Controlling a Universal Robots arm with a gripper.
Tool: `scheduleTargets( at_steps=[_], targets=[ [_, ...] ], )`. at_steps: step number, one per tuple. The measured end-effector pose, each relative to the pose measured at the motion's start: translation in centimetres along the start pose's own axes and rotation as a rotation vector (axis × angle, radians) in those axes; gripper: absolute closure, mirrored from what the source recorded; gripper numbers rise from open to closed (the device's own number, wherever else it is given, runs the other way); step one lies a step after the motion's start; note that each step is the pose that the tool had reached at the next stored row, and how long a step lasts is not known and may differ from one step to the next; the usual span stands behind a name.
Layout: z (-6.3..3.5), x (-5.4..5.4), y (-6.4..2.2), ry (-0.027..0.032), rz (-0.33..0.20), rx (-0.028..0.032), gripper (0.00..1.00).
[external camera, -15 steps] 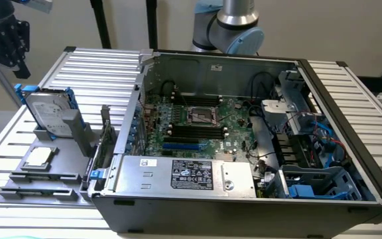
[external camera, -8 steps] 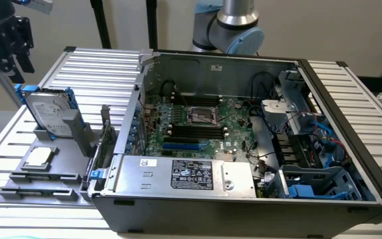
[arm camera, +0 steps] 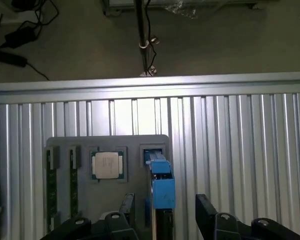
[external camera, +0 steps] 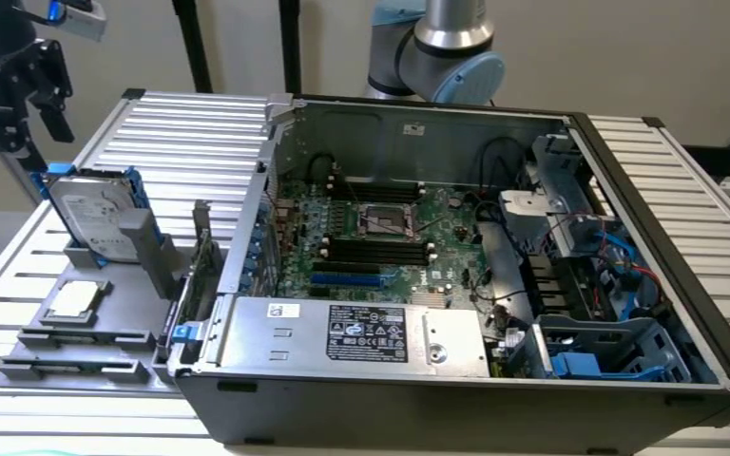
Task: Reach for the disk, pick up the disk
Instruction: 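Pick up the disk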
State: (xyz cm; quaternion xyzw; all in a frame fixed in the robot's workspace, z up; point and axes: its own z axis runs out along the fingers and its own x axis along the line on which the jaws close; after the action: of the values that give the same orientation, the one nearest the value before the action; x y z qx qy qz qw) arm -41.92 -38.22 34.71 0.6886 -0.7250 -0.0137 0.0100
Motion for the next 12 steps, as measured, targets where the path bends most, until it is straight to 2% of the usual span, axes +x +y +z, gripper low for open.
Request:
scheduleTargets(
  at_steps=[12],
  targets=[
    [2.18,0.0,-0.08,-0.0001,0.0,0.0,0.4]
  ],
)
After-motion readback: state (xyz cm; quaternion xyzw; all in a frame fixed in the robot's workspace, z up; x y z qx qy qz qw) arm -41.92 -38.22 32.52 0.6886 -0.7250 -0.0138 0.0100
